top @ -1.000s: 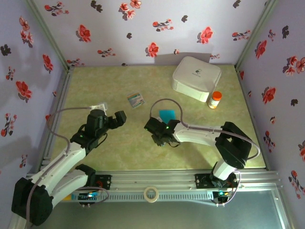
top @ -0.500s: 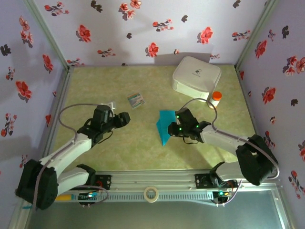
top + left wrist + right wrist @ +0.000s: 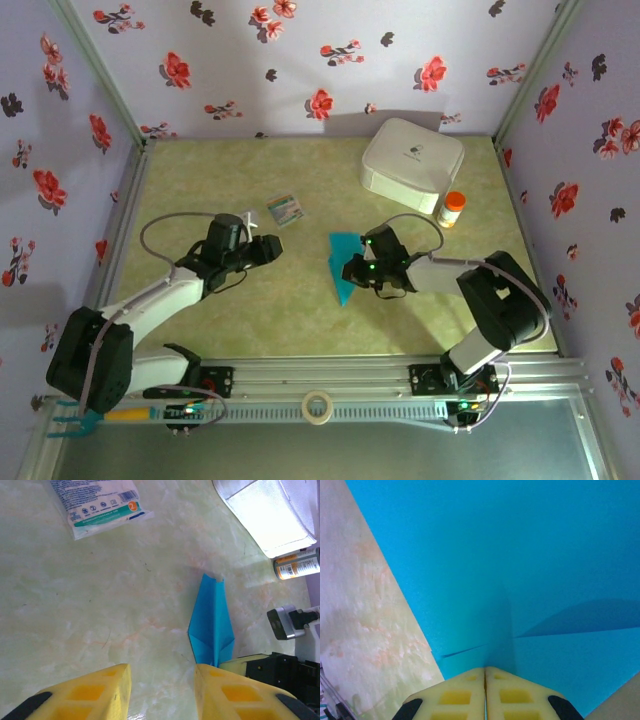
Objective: Fold a paper plane with a square sheet of paper (pick it up from the middle)
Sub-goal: Turn over the paper at the center of the table, then move the paper to the center of the table.
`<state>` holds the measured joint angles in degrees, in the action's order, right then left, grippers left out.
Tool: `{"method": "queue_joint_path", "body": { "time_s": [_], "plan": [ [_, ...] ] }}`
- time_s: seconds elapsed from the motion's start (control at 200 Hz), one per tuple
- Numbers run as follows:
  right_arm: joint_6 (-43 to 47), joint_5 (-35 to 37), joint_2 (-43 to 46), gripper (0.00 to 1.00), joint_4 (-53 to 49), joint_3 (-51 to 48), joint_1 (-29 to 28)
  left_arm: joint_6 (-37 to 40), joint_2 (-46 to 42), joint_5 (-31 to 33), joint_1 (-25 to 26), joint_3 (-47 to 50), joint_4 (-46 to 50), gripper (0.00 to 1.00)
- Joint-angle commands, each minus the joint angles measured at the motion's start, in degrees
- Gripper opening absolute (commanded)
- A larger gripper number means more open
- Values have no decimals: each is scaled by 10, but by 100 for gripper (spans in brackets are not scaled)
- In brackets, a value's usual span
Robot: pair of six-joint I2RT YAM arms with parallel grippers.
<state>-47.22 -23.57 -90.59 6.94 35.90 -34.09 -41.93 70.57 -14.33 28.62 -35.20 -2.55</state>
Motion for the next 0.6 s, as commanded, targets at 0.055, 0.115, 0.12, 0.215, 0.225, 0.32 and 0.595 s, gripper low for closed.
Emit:
{"method": "queue_joint_path", "body": {
  "time_s": [0.055, 0.115, 0.12, 0.215, 0.225, 0.32, 0.595],
  "plan": [
    [-22, -30, -25, 10, 31, 9, 3, -8, 12, -13, 5, -13, -10, 36],
    [-30, -31, -32, 10, 34, 8, 2, -11, 15, -16, 6, -13, -13, 36],
    [-32, -31, -33, 10, 34, 8, 2, -12, 15, -16, 6, -14, -13, 36],
    [-46, -30, -44, 11, 30, 8, 0, -14, 24, -24, 9, -16, -19, 33],
    [-48, -31, -46, 11, 31, 8, -1, -15, 25, -25, 9, -15, -20, 32],
    [-73, -25, -47, 11, 30, 4, -11, -20, 37, -31, 13, -21, -24, 30],
    [-183, 12, -32, 11, 45, -16, -51, -49, 112, -56, 47, -59, -57, 22]
  ]
}}
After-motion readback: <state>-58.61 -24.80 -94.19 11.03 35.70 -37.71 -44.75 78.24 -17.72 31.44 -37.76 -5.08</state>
